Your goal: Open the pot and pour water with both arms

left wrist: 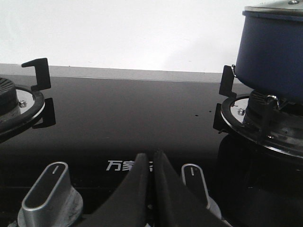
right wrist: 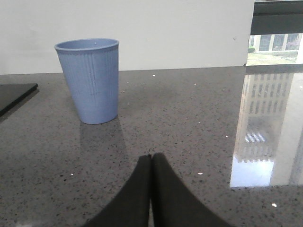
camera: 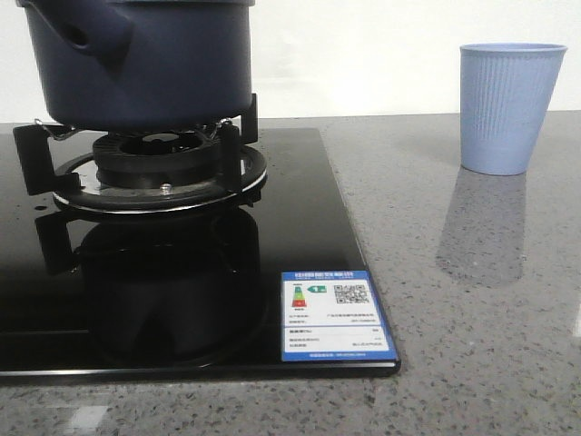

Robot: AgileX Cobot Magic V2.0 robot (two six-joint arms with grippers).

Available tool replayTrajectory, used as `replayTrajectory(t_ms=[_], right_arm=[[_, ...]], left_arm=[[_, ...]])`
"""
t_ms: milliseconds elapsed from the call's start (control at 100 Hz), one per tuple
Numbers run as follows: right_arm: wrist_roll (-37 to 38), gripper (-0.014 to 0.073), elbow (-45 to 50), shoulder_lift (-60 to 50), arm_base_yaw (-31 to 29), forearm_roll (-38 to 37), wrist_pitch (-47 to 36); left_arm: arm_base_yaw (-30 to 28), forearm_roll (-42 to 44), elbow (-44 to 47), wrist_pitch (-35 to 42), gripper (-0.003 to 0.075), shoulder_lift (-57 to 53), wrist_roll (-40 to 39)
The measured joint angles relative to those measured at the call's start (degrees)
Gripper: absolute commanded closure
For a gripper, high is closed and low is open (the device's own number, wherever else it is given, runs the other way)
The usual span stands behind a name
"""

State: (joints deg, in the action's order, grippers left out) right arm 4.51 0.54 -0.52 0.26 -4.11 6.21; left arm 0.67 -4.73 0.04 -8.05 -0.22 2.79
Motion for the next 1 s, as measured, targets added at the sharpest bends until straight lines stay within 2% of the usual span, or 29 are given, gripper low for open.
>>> replayTrajectory(t_ms=[430, 610, 730, 920, 1000], right_arm=[[0.0, 0.066, 0.0, 0.0, 0.0, 0.0, -1.29], [0.0, 0.066, 0.0, 0.0, 0.0, 1.11, -3.28], [0.0, 0.066, 0.0, 0.0, 0.0, 6.29, -4.05], [0.0, 0.066, 0.0, 0.0, 0.0, 20.65, -4.13], [0.0, 0.0659, 0.0, 0.0, 0.0, 24.14, -4.13]], left_arm=[[0.0, 0.0, 0.0, 1.36, 0.0739, 0.0, 0.0], [0.0, -4.56, 0.0, 5.25, 0.0739, 0.0, 0.0], [0.0, -11.08, 0.0, 6.26, 0.0739, 0.0, 0.0], [0.0, -25.42, 0.0, 8.05, 0.0739, 0.0, 0.0], [0.0, -30.67, 0.0, 8.39, 0.0739, 0.0, -0.04]])
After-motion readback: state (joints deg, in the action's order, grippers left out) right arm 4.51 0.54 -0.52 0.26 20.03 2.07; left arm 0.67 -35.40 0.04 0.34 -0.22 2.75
